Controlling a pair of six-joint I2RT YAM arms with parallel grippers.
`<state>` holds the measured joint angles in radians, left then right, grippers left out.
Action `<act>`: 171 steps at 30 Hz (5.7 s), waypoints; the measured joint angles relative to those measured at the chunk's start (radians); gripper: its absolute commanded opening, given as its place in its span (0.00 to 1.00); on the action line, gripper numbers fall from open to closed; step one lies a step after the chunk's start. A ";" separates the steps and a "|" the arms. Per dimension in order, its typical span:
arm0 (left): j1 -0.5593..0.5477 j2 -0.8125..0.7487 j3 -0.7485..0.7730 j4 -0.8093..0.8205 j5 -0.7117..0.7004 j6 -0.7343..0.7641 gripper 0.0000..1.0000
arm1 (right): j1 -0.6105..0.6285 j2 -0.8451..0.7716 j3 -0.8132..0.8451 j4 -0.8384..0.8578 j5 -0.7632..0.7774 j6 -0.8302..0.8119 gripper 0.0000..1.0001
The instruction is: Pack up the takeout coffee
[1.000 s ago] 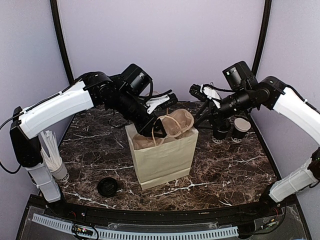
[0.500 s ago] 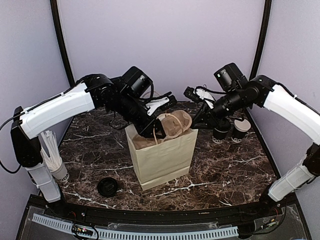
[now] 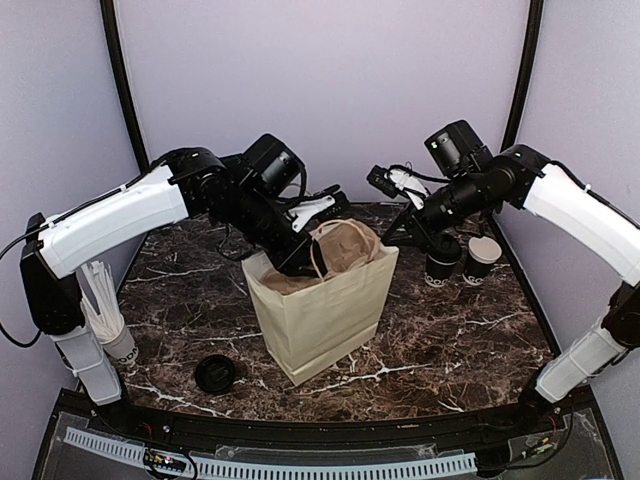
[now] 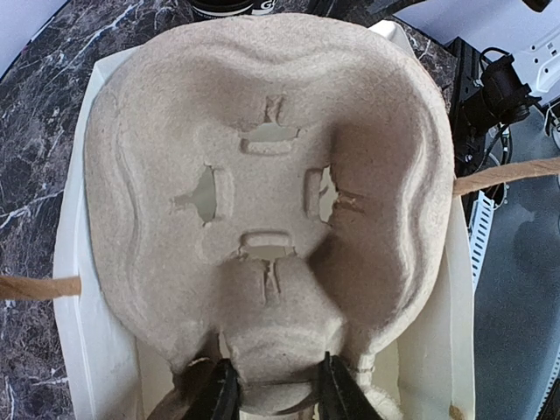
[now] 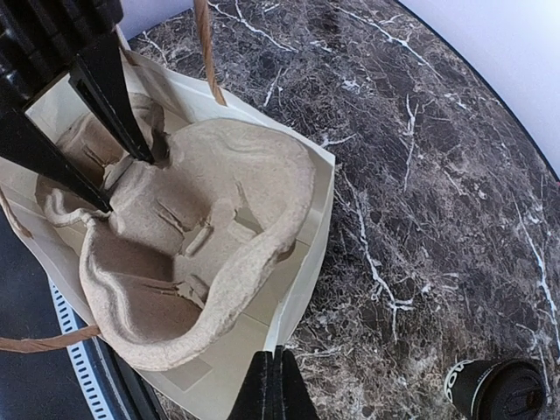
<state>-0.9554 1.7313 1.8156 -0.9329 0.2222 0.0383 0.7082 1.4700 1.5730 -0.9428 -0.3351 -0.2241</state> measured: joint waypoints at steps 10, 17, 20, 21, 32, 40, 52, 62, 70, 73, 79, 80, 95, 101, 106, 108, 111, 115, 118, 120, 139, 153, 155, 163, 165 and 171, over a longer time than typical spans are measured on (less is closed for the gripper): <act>-0.005 0.017 0.018 -0.039 -0.032 -0.020 0.13 | -0.002 0.000 -0.001 0.019 0.023 0.047 0.00; -0.010 0.075 0.029 -0.077 -0.059 -0.021 0.13 | -0.012 -0.004 -0.010 0.031 0.021 0.062 0.00; -0.012 0.097 0.038 -0.094 -0.074 -0.023 0.13 | -0.014 -0.011 -0.010 0.035 0.005 0.062 0.00; -0.012 0.106 0.048 -0.100 -0.078 -0.024 0.12 | -0.015 -0.014 -0.010 0.036 -0.006 0.062 0.00; -0.012 0.189 0.092 -0.117 -0.089 -0.067 0.12 | -0.018 -0.074 -0.023 0.036 -0.136 0.042 0.00; -0.012 0.210 0.129 -0.140 -0.088 -0.092 0.12 | -0.017 -0.122 -0.023 -0.004 -0.229 -0.102 0.64; -0.014 0.210 0.133 -0.146 -0.086 -0.114 0.11 | 0.102 -0.095 0.032 -0.022 -0.267 -0.212 0.71; -0.014 0.209 0.130 -0.146 -0.085 -0.117 0.11 | 0.149 0.035 0.105 -0.016 -0.254 -0.210 0.04; -0.034 0.196 0.130 -0.142 -0.061 -0.106 0.12 | 0.245 -0.114 0.069 -0.151 -0.365 -0.480 0.05; -0.035 0.195 0.130 -0.140 -0.043 -0.101 0.12 | 0.257 -0.122 0.070 -0.187 -0.389 -0.532 0.07; -0.033 0.195 0.130 -0.140 -0.012 -0.098 0.13 | 0.282 -0.080 0.070 -0.183 -0.398 -0.546 0.07; -0.033 0.195 0.130 -0.140 -0.005 -0.097 0.13 | 0.285 -0.074 0.070 -0.179 -0.396 -0.542 0.07; -0.072 0.198 0.087 -0.148 -0.018 -0.084 0.13 | 0.291 -0.048 0.098 -0.094 -0.342 -0.426 0.39; -0.096 0.235 0.085 -0.150 -0.048 -0.073 0.13 | 0.287 -0.051 0.150 -0.123 -0.342 -0.429 0.64; -0.103 0.265 0.077 -0.153 -0.056 -0.066 0.13 | 0.251 -0.110 0.169 -0.158 -0.345 -0.441 0.67; -0.103 0.274 0.074 -0.154 -0.058 -0.064 0.13 | 0.228 -0.140 0.169 -0.166 -0.344 -0.448 0.67; -0.103 0.283 0.069 -0.154 -0.058 -0.060 0.13 | 0.198 -0.173 0.167 -0.165 -0.341 -0.448 0.67; -0.103 0.299 0.063 -0.154 -0.057 -0.057 0.13 | 0.184 -0.191 0.138 -0.159 -0.334 -0.447 0.67; -0.103 0.312 0.060 -0.155 -0.053 -0.057 0.13 | 0.183 -0.186 0.113 -0.157 -0.327 -0.447 0.67; -0.103 0.322 0.058 -0.154 -0.049 -0.057 0.13 | 0.183 -0.183 0.102 -0.156 -0.322 -0.447 0.67; -0.103 0.366 -0.090 -0.014 -0.032 -0.078 0.13 | 0.182 -0.183 0.044 -0.126 -0.300 -0.442 0.67; -0.103 0.355 -0.159 0.103 -0.030 -0.103 0.17 | 0.181 -0.177 0.037 -0.115 -0.296 -0.428 0.67; -0.103 0.343 -0.180 0.130 -0.033 -0.106 0.20 | 0.181 -0.177 0.035 -0.111 -0.296 -0.428 0.67; -0.103 0.327 -0.216 0.200 -0.041 -0.130 0.26 | 0.181 -0.177 0.033 -0.112 -0.296 -0.428 0.67; -0.103 0.327 -0.214 0.201 -0.050 -0.130 0.31 | 0.181 -0.177 0.033 -0.112 -0.296 -0.428 0.67; -0.104 0.324 -0.193 0.186 -0.055 -0.128 0.46 | 0.181 -0.177 0.033 -0.111 -0.292 -0.428 0.67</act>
<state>-1.0592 2.0552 1.6230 -0.7471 0.1673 -0.0895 0.8890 1.2926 1.6062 -1.0542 -0.6273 -0.6525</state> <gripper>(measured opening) 0.416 0.671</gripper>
